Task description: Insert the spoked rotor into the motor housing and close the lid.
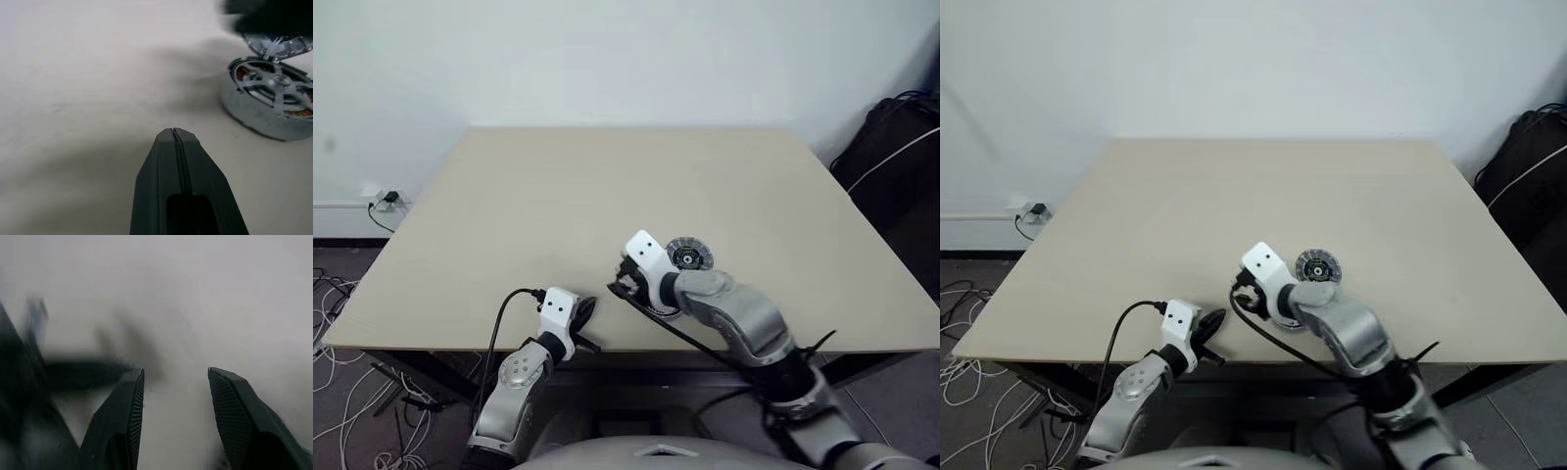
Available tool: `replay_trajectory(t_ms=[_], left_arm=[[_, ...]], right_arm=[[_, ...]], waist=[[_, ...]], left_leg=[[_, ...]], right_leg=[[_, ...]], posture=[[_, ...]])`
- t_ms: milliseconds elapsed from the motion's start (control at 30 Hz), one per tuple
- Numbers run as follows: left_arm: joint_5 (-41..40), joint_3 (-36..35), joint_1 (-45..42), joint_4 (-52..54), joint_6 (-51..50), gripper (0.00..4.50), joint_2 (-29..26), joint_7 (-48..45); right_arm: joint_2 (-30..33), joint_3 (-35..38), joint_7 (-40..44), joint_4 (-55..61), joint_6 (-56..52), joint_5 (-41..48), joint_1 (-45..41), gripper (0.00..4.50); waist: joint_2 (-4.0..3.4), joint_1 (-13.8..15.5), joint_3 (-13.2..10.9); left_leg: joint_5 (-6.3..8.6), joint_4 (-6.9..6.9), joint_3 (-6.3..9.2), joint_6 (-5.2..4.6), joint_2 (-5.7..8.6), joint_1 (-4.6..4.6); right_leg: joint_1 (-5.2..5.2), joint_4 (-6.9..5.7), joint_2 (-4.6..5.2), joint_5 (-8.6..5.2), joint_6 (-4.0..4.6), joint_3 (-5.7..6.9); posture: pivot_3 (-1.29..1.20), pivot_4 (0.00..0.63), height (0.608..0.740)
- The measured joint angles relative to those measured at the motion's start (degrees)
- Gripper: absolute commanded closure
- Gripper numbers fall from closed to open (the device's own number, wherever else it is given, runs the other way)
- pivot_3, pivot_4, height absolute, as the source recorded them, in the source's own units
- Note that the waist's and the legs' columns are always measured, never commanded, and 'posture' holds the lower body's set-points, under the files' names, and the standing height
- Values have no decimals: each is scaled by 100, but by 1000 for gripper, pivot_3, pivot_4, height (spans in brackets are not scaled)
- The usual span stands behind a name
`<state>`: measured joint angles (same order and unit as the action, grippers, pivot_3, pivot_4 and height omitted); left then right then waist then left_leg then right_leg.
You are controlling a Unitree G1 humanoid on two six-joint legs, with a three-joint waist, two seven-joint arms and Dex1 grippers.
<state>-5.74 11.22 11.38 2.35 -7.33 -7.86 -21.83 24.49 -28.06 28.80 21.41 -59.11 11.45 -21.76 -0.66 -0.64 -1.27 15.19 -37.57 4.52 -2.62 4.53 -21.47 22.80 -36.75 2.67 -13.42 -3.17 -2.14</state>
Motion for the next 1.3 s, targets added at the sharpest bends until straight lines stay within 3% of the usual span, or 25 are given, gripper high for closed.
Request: replay_trajectory(t_ms=[133,333,800,1167,1300], left_arm=[[0,8,-10,0,-1,4500,9,-1],[-1,4,-12,0,-1,4500,6,-1],[0,5,0,0,4,4500,84,11],[0,5,42,0,15,4500,94,14],[-1,5,43,0,16,4500,97,14]], right_arm=[[1124,-829,701,9,820,-609,-207,2295],[1809,-1330,1431,-23,1552,-1227,-382,2295],[2426,-1659,2761,-539,2618,-2474,-448,2295],[2435,-1630,3234,-802,2929,-2914,-389,2295],[2372,-1576,3253,-884,3022,-3039,-375,3503]], waist=[[8,4,-8],[28,55,-20],[49,244,-34],[49,288,-34],[49,292,-34]], left_leg=[[-1,-5,2,2,-8,-3],[1,-11,3,-3,-7,-10],[4,-24,2,-4,-7,-13],[5,-26,2,-5,-7,-13],[5,-26,3,-5,-7,-13]], right_leg=[[1,-2,-3,-2,-2,3],[1,3,0,0,-9,3],[-1,2,3,1,-8,2],[-2,1,3,2,-7,2],[-3,1,3,2,-7,2]], posture=[[0,0,740],[0,0,740],[0,0,740],[0,0,740],[0,0,740]])
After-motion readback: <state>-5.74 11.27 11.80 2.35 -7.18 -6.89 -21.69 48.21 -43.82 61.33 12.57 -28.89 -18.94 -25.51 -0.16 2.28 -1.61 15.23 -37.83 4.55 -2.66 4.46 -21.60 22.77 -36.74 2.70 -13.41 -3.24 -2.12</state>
